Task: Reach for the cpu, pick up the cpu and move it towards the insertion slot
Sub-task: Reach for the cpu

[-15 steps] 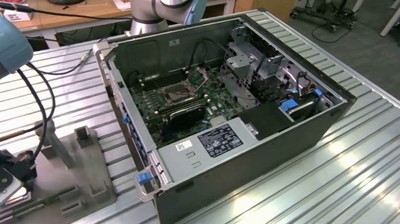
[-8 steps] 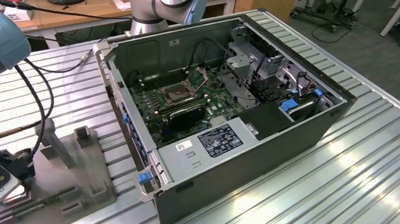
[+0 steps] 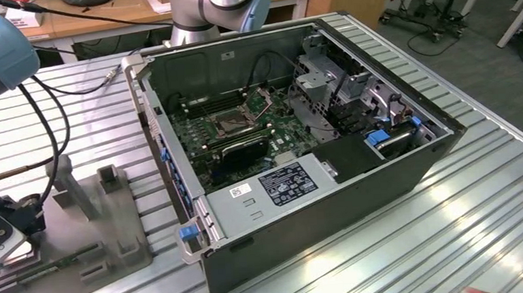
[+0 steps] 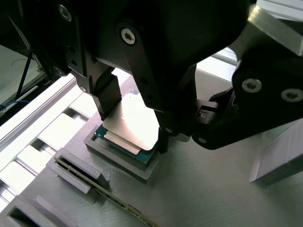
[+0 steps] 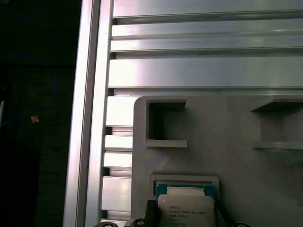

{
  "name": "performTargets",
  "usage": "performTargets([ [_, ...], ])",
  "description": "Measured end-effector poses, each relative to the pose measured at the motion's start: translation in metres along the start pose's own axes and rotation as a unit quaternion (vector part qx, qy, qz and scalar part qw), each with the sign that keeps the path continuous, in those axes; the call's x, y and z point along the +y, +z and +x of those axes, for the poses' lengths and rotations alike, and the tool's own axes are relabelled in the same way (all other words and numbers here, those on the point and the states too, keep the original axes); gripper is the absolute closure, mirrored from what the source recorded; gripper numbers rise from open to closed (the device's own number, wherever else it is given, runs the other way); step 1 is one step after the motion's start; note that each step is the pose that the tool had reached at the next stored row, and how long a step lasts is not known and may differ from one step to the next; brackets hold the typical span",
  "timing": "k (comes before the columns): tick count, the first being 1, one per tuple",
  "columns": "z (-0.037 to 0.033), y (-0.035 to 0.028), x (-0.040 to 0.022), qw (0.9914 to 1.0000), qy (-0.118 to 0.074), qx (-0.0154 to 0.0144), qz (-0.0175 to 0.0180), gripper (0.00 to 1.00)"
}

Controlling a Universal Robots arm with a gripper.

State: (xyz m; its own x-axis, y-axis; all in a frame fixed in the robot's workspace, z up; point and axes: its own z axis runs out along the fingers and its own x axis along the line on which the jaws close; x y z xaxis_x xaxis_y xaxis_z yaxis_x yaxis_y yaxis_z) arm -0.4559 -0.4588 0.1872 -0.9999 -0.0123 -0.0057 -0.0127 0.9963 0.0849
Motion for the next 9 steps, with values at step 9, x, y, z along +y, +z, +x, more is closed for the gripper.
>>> performTargets([
  [9,0.0,-0.0022,0.0002,1.0,0.0,0.0001,0.0,0.45],
])
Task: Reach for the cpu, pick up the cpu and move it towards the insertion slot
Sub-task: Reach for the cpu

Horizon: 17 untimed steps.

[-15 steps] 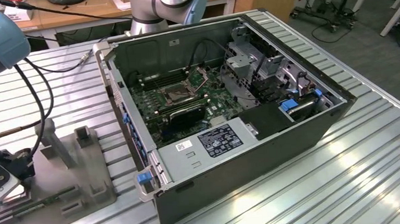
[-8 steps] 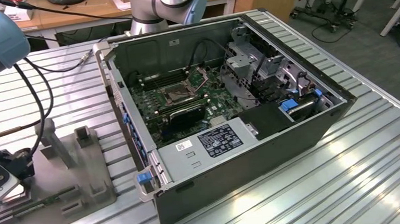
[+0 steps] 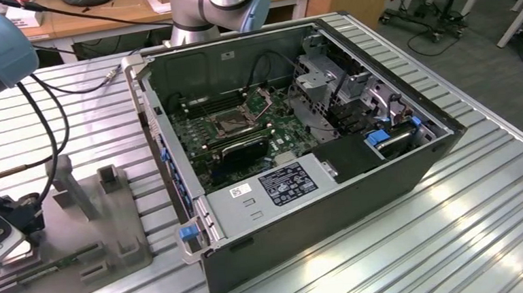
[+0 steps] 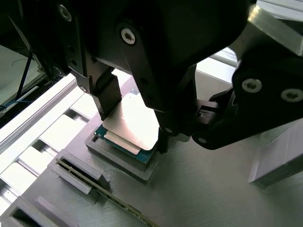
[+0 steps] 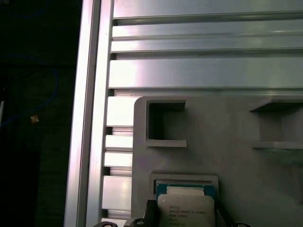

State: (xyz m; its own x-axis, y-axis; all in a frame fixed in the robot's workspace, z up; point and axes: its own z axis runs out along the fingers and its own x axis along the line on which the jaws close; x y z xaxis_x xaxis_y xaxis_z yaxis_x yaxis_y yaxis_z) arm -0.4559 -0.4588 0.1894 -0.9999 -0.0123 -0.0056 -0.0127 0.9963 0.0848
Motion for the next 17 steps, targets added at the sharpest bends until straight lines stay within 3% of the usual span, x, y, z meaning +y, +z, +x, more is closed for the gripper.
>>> performTargets([
  [17,-0.0001,-0.0099,0.0009,1.0,0.0,-0.0001,-0.0001,0.45],
])
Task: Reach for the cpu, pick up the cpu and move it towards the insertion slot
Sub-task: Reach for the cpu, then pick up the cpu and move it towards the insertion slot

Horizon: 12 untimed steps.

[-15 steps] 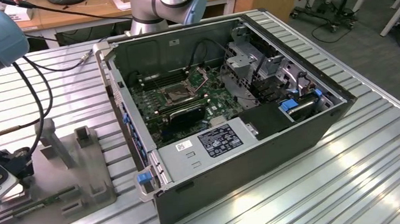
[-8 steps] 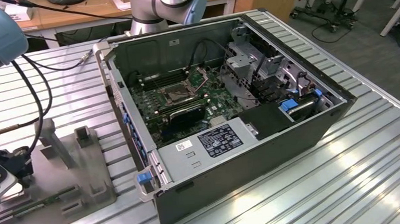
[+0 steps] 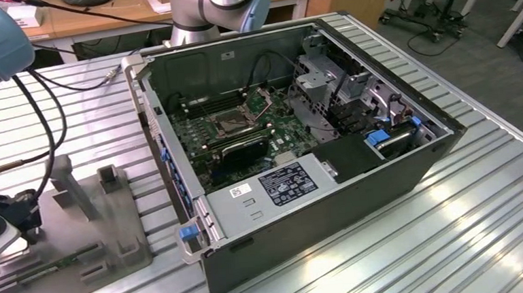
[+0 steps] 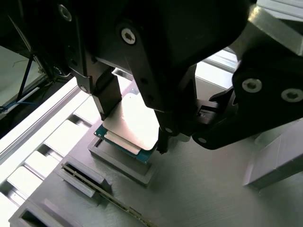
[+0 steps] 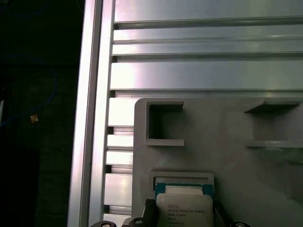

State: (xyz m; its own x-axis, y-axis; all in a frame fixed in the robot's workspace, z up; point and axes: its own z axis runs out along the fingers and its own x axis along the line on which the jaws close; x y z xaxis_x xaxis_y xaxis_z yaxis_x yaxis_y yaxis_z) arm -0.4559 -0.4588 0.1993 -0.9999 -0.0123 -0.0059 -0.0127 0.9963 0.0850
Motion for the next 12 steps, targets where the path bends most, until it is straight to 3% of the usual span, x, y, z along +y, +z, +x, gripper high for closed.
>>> performTargets([
  [12,-0.0001,-0.0122,0.001,1.0,0.0,0.0,0.0,0.45],
])
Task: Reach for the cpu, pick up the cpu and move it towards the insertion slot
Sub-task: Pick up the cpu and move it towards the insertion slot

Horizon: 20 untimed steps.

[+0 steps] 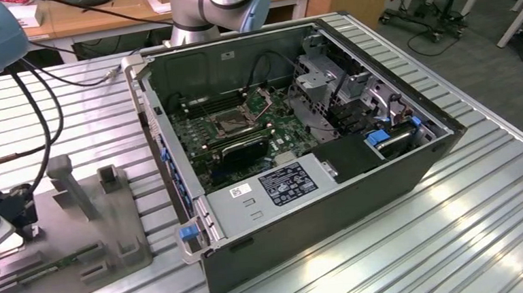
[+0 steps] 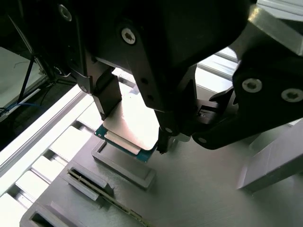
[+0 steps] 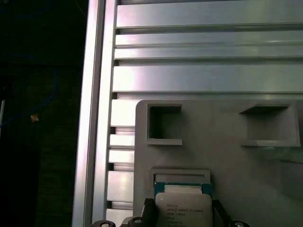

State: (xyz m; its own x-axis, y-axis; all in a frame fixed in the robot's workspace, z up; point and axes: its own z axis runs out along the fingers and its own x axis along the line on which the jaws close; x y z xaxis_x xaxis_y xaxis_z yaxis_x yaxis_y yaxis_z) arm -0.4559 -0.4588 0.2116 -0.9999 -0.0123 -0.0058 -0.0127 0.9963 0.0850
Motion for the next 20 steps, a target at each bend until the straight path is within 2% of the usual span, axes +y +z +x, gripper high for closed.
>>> performTargets([
  [20,-0.0001,-0.0157,0.0014,1.0,0.0,0.0,0.0,0.45],
])
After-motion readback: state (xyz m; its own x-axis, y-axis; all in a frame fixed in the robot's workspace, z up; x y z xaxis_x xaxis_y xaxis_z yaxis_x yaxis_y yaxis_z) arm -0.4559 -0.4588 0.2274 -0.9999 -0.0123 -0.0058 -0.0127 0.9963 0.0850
